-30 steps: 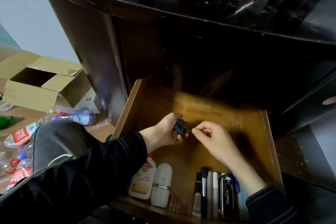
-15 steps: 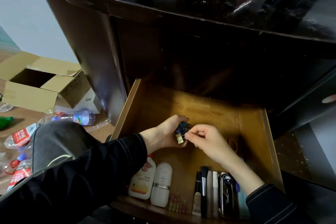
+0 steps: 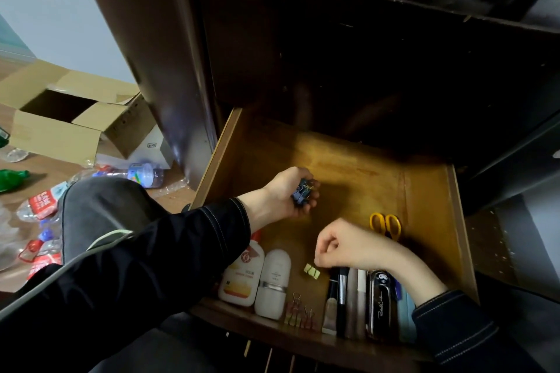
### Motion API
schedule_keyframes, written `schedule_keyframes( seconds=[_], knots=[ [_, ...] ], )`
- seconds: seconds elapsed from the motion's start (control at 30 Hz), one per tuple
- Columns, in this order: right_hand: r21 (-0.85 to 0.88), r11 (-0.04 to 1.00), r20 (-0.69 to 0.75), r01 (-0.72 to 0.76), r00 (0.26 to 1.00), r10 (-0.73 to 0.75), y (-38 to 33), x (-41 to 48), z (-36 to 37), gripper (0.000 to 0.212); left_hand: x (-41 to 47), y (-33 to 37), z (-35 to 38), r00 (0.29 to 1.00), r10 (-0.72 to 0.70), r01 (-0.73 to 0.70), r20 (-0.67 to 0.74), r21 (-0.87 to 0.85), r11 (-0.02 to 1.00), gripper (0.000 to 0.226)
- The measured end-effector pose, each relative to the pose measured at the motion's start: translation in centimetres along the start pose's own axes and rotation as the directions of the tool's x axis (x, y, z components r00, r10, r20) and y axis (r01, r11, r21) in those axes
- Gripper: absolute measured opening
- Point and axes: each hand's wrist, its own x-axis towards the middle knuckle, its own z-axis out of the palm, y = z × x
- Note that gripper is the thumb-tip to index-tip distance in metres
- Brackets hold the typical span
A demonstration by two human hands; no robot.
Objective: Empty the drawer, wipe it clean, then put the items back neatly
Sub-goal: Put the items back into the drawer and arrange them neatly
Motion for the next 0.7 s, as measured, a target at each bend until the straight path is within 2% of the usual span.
schedule_keyframes(
  seconds=[0.2,0.33,0.7],
  knots=[
    [-0.120,0.991,0.165,0.054,0.986,-0.034,-0.4,-0.2,0.6,0.005,0.2,-0.2,-0.1,1.000,-0.001,0.001,0.005,-0.002,1.000,0.019],
    [-0.196,0.978,0.210,0.077,0.977,-0.035,-0.6,0.0,1.3,0.006,0.3,-0.2,-0.2,1.000,0.007,-0.007,0.003,0.006,1.000,0.019],
    [-0.252,0.958,0.293,0.137,0.954,-0.060,-1.0,0.3,2.2,0.007,0.3,-0.3,-0.1,1.000,0.001,-0.001,0.009,0.020,1.000,0.020]
  ],
)
